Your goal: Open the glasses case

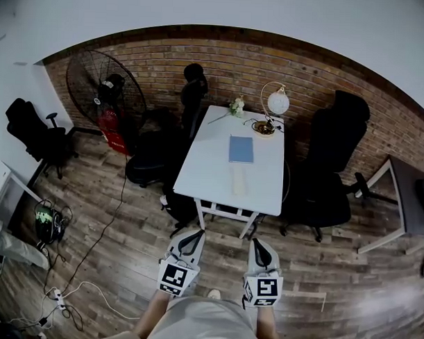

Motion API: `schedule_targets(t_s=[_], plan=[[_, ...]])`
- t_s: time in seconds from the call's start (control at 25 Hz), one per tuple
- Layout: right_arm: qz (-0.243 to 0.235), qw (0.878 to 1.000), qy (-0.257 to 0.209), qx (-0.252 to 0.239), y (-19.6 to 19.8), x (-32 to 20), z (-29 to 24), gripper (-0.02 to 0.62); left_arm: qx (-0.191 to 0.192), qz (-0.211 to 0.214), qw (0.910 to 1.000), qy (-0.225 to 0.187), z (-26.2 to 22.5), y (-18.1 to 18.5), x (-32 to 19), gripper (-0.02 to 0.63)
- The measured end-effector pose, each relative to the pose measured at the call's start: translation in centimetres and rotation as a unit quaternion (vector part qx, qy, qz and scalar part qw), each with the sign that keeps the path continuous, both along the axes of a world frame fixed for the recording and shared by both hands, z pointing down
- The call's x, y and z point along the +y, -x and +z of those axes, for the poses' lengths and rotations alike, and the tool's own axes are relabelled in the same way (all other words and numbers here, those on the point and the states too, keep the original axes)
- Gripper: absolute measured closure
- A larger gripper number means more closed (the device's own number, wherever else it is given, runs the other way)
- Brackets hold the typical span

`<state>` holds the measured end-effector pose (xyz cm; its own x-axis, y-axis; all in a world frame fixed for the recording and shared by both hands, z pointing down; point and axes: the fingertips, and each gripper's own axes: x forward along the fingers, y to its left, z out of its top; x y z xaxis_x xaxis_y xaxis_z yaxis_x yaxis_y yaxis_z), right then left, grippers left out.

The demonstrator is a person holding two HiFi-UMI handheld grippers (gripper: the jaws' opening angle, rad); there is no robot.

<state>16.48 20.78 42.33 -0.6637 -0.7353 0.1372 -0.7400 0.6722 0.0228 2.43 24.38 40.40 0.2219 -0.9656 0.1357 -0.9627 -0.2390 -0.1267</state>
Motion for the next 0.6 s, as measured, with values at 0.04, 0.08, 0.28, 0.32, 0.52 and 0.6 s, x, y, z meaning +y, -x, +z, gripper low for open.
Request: schedule_targets(t_s=[0.04,0.08,0.28,0.32,0.52,0.6], plan=[[0.000,1.000,0.000,0.000,-0.2,-0.5,0.0,0.589,0.000,-0.001,1.0000,0.000,0.0,-0.2,-0.4,0.603],[-0.001,1.000,0.000,0.000,-0.3,-1.0,-0.1,0.589,-0.001,-0.003,1.0000,0.001,0.0,-0.3,-0.7,0.603],[-0.005,1.000,0.005,0.000,-0.7,-3.0,0.2,0.589,-0.004,-0.007,0.9998,0.016,0.6,-0.6,-2.0,0.603],[-0.006,1.000,0.007,0.000,-0.8,-3.3,0.4,0.589,-0.005,-0.008,0.9998,0.018,0.7,-0.6,-2.3,0.603],[-0.008,1.000,0.014,-0.001,-1.0,-4.8,1.2,0.589,-0.008,-0.014,0.9996,0.022,1.1,-0.5,-3.3,0.603],[-0.007,1.000,0.016,-0.002,-0.8,-5.3,1.2,0.589,-0.006,-0.019,0.9995,0.026,1.5,-0.2,-3.6,0.603]])
